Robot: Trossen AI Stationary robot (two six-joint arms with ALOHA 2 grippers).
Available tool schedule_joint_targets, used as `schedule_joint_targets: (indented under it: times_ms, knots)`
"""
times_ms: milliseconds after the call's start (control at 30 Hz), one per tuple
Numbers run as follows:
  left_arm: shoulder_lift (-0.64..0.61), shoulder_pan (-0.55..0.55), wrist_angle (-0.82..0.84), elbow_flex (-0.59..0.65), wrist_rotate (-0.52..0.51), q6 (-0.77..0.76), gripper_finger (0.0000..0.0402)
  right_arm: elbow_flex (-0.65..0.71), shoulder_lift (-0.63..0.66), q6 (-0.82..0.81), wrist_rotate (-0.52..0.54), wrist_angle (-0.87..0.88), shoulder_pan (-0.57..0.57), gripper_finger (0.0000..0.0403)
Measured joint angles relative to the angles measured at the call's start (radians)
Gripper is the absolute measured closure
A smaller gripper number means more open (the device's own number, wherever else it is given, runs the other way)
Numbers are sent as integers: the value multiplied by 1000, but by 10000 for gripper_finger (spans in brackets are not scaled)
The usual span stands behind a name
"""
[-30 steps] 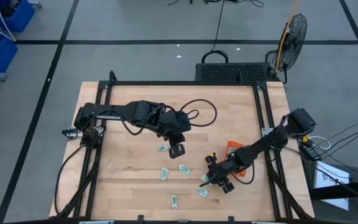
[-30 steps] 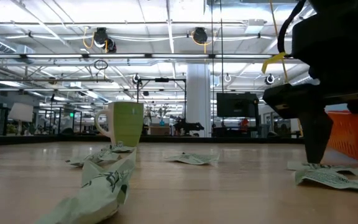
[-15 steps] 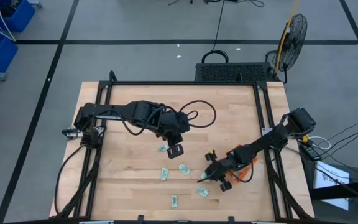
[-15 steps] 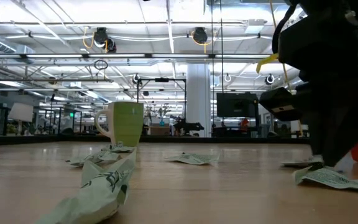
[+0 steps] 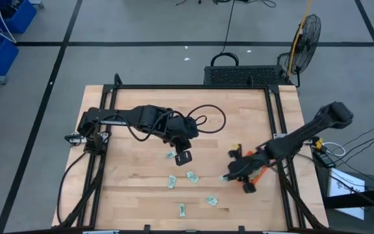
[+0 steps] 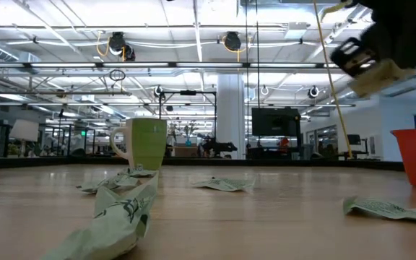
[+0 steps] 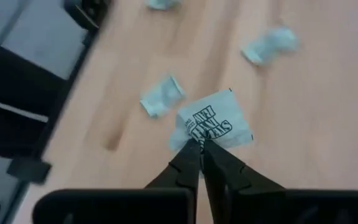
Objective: Pick and place Stevia / Truvia into bins
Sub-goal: Put the stevia packet into the orange basket
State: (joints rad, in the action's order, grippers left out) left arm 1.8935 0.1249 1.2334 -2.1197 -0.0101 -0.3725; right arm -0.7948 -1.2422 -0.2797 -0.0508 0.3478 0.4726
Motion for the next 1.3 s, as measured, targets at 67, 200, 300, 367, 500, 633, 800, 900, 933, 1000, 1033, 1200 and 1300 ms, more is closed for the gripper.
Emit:
schedule_joint_targets:
  times_ms: [67,200,300,367,500,633,800,900,933,1000,1033,1200,1300]
  knots:
    - [0,0,-1,0,0,-1,364,0,66,-40,16,154,3,393]
    - [0,0,-10,0,0,-3,364,1,151,-140,23,401,27,393]
    - [0,0,-11,0,-1,-3,364,1,161,-217,10,481,66,390]
    - [0,1,-11,0,-22,-8,364,1,149,-238,-11,511,89,382]
    - [0,1,-12,0,-72,-38,364,12,104,-242,-2,483,137,362]
    - [0,0,-12,0,-82,-60,364,33,57,-226,-2,445,152,331]
    - [0,9,-12,0,-81,-115,364,44,37,-233,-2,442,151,288]
    - [0,22,-11,0,-80,-142,364,28,49,-208,-2,447,151,272]
    - [0,28,-11,0,-80,-149,364,17,55,-191,-2,453,151,270]
    - [0,43,-10,0,-76,-165,364,-20,64,-176,-1,473,151,269]
    - [0,51,-7,0,-66,-176,364,-42,66,-173,2,480,151,269]
    - [1,111,34,0,-34,-260,364,-151,68,-98,55,466,149,274]
    - [1,158,106,0,-56,-349,364,-185,68,-20,156,421,135,274]
